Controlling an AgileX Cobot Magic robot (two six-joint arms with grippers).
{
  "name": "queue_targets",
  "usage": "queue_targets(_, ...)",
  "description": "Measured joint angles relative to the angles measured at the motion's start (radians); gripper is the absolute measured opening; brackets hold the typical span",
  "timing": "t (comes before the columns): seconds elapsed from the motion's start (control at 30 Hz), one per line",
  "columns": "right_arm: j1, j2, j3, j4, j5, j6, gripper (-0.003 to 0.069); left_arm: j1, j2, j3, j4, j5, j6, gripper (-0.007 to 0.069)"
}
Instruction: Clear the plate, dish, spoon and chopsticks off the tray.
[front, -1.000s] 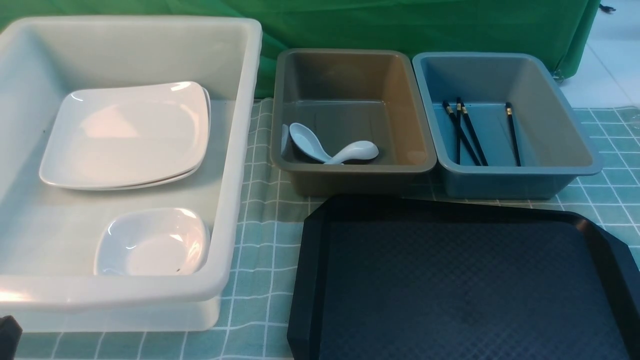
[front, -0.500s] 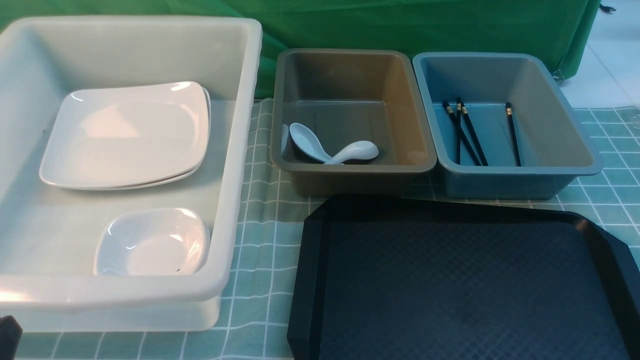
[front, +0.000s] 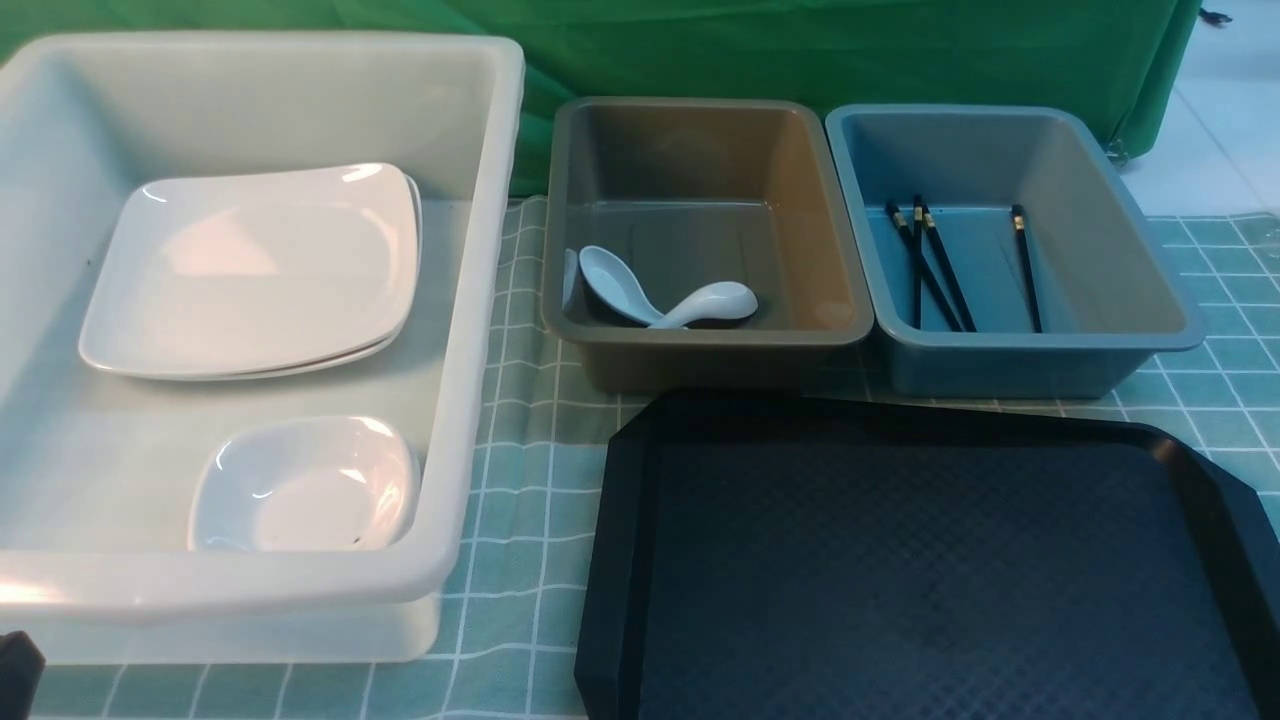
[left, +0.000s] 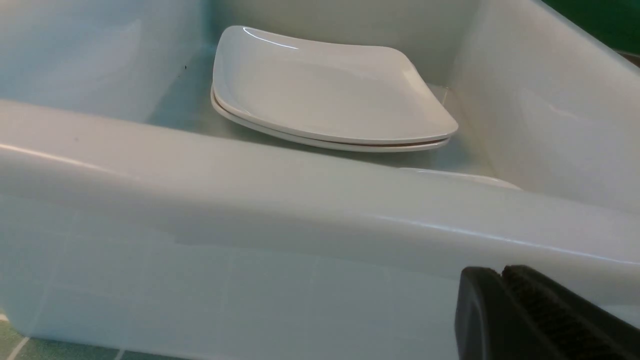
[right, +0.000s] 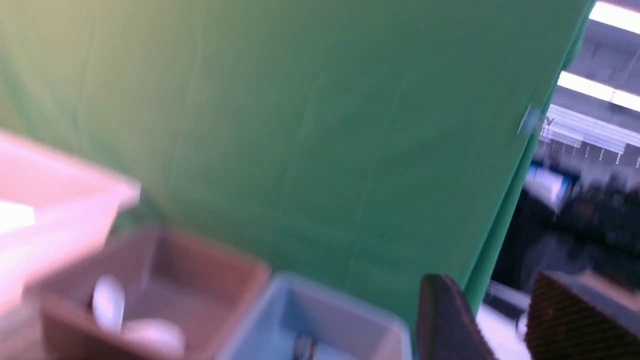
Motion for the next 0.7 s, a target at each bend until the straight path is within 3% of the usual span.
queue_targets(0.37,-0.009,-0.019,0.232,-0.022,0.046,0.055,0.0283,0.0,0.0,0.0,0.004,0.0,0.0,0.0017)
queue_targets(0.53,-0.147,-0.114,0.495,-0.023,0.051,0.126,0.0283,0.0,0.0,0.0,0.004,0.0,0.0,0.0017)
queue_targets(0.7,-0.216,-0.152,0.546,-0.024,0.11,0.204,0.0283,0.0,0.0,0.0,0.005,0.003,0.0,0.0017)
